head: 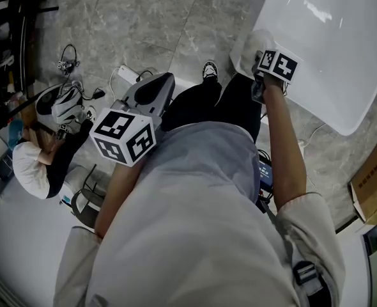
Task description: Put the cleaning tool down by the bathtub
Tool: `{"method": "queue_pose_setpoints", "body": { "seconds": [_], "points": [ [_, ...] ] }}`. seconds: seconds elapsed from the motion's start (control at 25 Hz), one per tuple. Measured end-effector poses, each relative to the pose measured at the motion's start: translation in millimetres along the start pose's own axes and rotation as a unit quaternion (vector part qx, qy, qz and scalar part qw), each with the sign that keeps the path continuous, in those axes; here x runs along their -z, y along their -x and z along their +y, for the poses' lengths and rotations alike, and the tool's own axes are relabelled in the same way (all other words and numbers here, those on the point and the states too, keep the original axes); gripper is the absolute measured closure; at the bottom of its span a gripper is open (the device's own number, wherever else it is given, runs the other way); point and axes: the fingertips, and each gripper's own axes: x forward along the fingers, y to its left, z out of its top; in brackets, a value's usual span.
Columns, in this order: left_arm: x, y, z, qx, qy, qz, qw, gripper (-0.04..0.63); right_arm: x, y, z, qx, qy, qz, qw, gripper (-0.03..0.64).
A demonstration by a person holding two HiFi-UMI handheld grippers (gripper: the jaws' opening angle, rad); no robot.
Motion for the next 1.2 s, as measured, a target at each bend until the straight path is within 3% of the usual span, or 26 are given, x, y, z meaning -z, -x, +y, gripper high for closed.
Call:
{"method": "queue_pose_setpoints", "body": {
  "seconds": [0.52, 0.64, 1.2],
  "points": [
    [12.8, 6.6, 7.5, -0.006, 0.029, -0.007, 0.9995, 0.591, -1.5, -10.6, 3.8, -0.003, 0.005, 0.005, 1.0, 0.537],
    [17.5, 9.3, 8.0, -0.005, 0.034, -0.008, 0.9994, 0.591, 2.0, -10.8, 6.4, -0.008, 0.005, 0.007, 1.0, 0.482],
    [25.9, 21.5, 7.0, 0.004, 0.035, -0.022, 0.9991, 0.591, 11.8, 1.0, 12.4, -0.015, 0.003, -0.004, 1.0, 0.449]
  ]
}}
